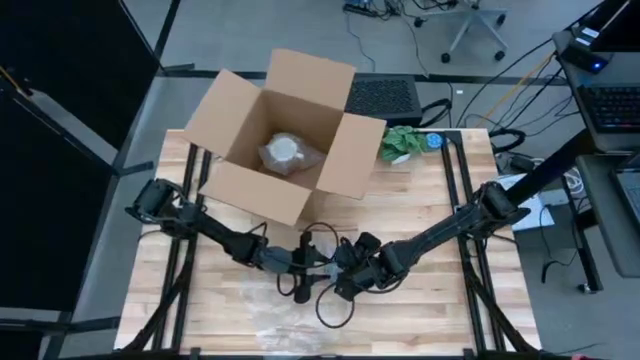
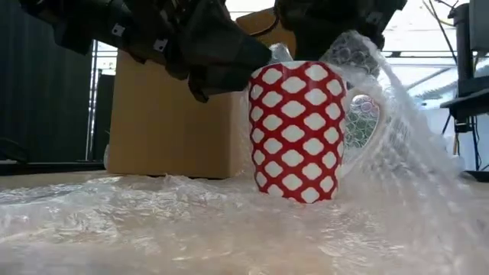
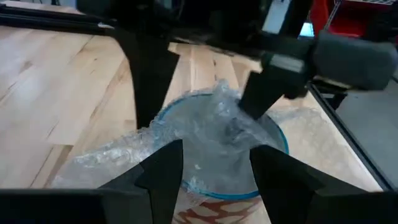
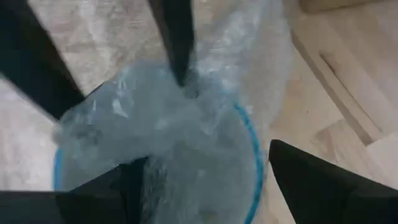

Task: Wrap mug
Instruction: Wrap the red mug with bubble wrap

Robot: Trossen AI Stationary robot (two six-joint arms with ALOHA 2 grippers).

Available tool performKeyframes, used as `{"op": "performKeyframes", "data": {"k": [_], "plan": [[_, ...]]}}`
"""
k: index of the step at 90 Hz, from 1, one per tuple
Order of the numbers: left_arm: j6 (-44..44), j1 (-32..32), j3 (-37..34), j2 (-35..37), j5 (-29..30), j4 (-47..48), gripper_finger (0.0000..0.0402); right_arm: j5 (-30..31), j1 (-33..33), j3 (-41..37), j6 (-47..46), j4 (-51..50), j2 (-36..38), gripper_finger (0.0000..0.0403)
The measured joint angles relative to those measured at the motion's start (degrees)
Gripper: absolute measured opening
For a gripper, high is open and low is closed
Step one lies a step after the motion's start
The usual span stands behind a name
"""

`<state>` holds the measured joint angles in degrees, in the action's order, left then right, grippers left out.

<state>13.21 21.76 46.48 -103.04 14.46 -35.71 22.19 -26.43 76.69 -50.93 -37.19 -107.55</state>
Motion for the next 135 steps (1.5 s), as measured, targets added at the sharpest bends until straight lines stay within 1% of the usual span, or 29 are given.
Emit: {"op": "performKeyframes", "data": {"k": [17,32,47,54,66,79,86,92,97,109,115,124,135], "plan": [[0.25,0.88,0.50,4.51,-0.27,4.08,0.0180,-2.21,0.19,-0.30,1.03,-0.92,0.50,0.0265],[0.22,1.56,0.79,10.28,0.15,3.73,0.0180,-2.21,0.12,-0.35,1.35,-1.13,0.48,0.0265],[-1.32,2.11,0.83,11.72,0.02,3.56,0.0180,-1.82,0.12,-0.35,1.30,-1.07,0.48,0.0265],[-0.07,1.88,0.89,10.01,-1.94,2.77,0.0180,-1.74,0.17,-0.35,1.26,-1.05,0.48,0.0265],[1.55,1.68,1.03,5.13,-4.16,0.63,0.0180,-1.74,0.48,-0.35,1.19,-0.91,0.48,0.0265],[1.49,1.68,5.17,0.49,-6.17,0.46,0.0180,-1.72,0.73,-0.35,1.08,-0.83,0.50,0.0265],[1.34,1.62,7.75,-1.83,-6.57,2.10,0.0180,-2.23,0.69,-0.38,1.87,-1.70,0.50,0.0265],[0.97,1.25,9.81,-3.43,-6.93,5.57,0.0180,-2.24,0.60,-0.44,1.84,-1.29,0.48,0.0265],[1.06,0.74,10.58,-4.67,-6.67,8.09,0.0180,-2.42,0.89,-0.35,2.01,-0.80,0.50,0.0265],[2.31,-0.26,10.83,-7.16,-6.32,9.17,0.0179,-3.23,1.02,-0.37,1.85,-1.36,0.52,0.0265],[2.52,-0.60,10.89,-7.62,-6.44,9.62,0.0179,-4.37,1.22,-0.37,2.09,-1.26,0.52,0.0265],[2.63,-0.90,10.93,-7.68,-6.74,10.19,0.0179,-7.69,1.51,-0.37,2.13,-1.07,0.99,0.0265],[2.63,-0.96,10.91,-7.68,-6.71,10.11,0.0179,-11.35,1.87,-0.35,2.11,-1.30,3.08,0.0265]]}}
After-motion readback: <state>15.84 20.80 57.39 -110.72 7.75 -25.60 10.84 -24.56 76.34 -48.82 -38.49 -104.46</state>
